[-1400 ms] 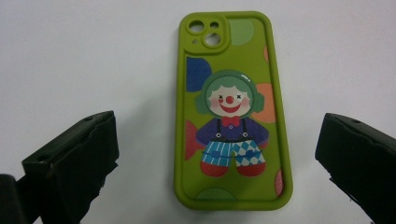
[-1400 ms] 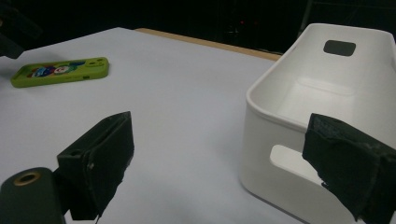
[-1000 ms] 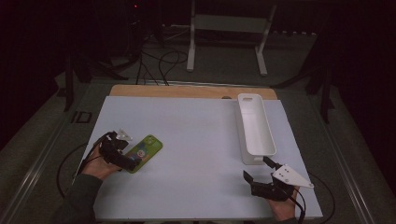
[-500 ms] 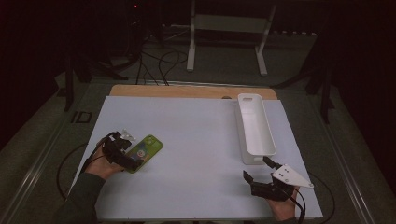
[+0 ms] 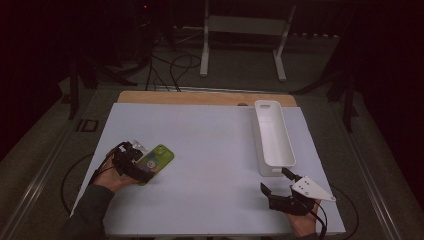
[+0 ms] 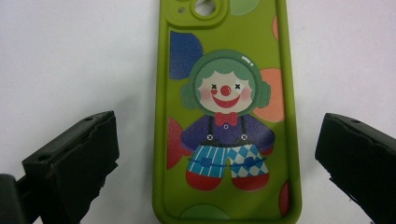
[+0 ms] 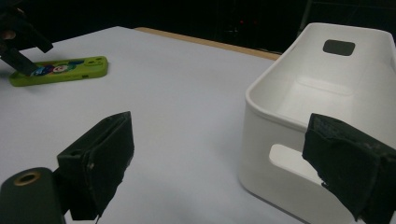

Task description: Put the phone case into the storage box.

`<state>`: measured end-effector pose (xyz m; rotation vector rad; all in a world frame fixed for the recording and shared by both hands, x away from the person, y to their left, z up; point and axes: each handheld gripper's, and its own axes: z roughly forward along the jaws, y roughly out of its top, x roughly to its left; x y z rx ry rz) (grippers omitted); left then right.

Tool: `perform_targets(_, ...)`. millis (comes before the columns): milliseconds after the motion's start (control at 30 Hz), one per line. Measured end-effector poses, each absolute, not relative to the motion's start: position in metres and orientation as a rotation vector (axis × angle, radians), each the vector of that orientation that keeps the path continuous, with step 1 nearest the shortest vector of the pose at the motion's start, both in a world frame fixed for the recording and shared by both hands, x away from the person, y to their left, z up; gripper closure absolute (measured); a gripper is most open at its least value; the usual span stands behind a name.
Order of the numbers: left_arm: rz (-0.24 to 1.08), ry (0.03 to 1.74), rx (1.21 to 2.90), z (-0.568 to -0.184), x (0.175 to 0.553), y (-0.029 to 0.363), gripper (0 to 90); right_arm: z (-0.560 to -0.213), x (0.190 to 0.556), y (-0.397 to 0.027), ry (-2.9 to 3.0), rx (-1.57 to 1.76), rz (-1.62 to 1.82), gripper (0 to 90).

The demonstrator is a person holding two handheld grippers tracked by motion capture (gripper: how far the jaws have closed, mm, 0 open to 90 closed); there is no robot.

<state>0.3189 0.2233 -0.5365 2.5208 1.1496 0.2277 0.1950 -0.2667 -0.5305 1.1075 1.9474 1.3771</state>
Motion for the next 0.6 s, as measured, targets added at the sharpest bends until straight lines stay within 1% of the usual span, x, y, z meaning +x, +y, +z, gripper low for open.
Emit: perform_targets(600,0.204,1.176,2.541,-0.5437,0.3203,0.2189,2.6,-0.5308,0.1951,-0.267,1.947,1.111,1.37,8.8)
